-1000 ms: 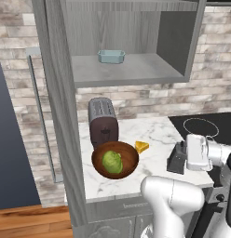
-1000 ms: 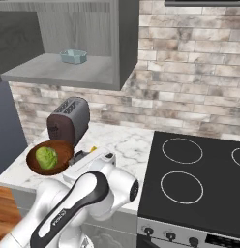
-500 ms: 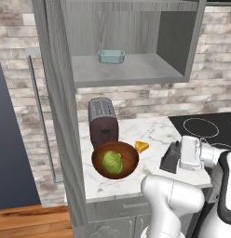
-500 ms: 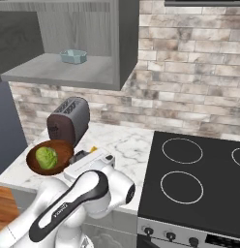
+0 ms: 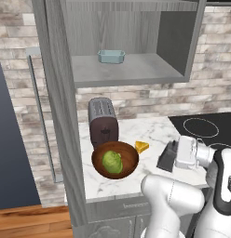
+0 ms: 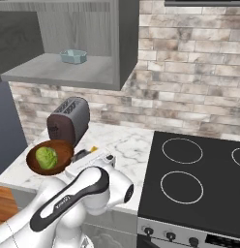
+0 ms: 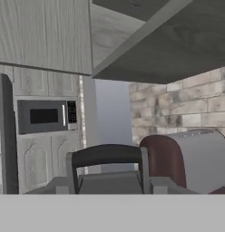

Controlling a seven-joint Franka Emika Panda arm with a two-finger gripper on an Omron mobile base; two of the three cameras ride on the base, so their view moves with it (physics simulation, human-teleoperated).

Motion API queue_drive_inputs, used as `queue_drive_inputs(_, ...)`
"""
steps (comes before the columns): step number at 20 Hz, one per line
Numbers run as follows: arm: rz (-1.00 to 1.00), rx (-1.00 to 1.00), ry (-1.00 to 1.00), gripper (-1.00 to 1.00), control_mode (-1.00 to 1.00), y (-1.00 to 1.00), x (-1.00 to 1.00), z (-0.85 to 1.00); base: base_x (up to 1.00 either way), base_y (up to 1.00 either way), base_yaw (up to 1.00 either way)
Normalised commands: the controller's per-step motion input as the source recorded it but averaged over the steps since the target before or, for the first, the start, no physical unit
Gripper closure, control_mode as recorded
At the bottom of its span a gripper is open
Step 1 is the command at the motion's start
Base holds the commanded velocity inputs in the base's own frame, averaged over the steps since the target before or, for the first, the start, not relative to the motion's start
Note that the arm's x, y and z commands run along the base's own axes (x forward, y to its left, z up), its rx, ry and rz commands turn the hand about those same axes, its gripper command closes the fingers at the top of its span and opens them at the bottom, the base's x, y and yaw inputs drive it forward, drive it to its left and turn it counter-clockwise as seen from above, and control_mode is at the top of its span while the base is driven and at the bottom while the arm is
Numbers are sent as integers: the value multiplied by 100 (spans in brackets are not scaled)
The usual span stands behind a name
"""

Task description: Pick the cheese from the fridge and the cheese grater from the cabinet and place them next to the salad bowl.

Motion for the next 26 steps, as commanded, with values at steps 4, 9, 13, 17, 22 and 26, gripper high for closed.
queue_drive_inputs(4,0,0,0,100,-100,1,26,0,0,0,0)
queue_drive_inputs(9,0,-1,0,100,-100,3,24,-10,0,0,0)
queue_drive_inputs(13,0,-4,0,100,-100,0,19,-25,0,0,0)
queue_drive_inputs(17,0,-3,0,100,-100,0,18,-29,0,0,0)
queue_drive_inputs(22,0,-2,0,100,-100,0,20,-32,0,0,0)
queue_drive_inputs(26,0,-1,0,100,-100,0,23,-32,0,0,0)
